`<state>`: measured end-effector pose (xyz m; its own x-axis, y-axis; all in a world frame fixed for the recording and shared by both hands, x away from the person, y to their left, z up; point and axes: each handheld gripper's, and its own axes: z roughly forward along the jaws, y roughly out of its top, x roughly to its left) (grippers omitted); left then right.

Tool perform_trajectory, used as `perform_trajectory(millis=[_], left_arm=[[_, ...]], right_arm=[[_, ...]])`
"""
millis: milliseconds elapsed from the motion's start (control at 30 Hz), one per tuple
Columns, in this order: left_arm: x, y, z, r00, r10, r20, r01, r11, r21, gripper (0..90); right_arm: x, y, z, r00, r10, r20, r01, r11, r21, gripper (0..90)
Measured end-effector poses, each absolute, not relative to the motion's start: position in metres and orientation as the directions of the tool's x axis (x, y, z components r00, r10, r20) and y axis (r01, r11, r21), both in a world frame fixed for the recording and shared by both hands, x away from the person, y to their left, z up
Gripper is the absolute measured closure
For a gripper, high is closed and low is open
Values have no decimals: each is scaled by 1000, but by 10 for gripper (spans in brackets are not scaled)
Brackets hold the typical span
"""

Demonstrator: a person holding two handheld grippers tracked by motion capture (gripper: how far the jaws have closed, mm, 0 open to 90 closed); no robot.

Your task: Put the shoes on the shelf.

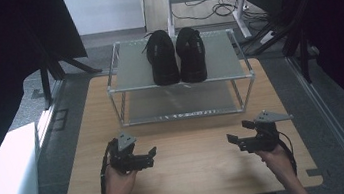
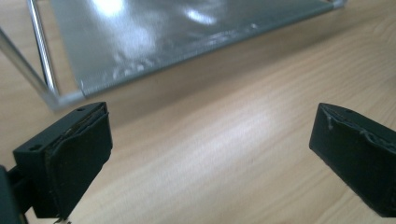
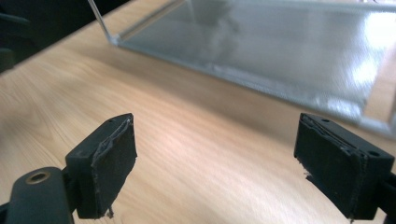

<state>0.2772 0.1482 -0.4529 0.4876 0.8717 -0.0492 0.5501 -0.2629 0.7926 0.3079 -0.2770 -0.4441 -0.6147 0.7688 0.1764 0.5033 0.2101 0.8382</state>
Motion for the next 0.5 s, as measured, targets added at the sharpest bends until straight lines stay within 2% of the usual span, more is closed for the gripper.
perform_trajectory(millis=[233,500], left_arm=[[264,153,-477,491,869,-65,559,-258,788,0],[260,148,-497,499,866,-26,583,-313,750,0]], right_arm=[[299,-283,-467,-587,796,146,542,253,802,26],[295,-284,-490,-590,805,53,549,352,758,0]])
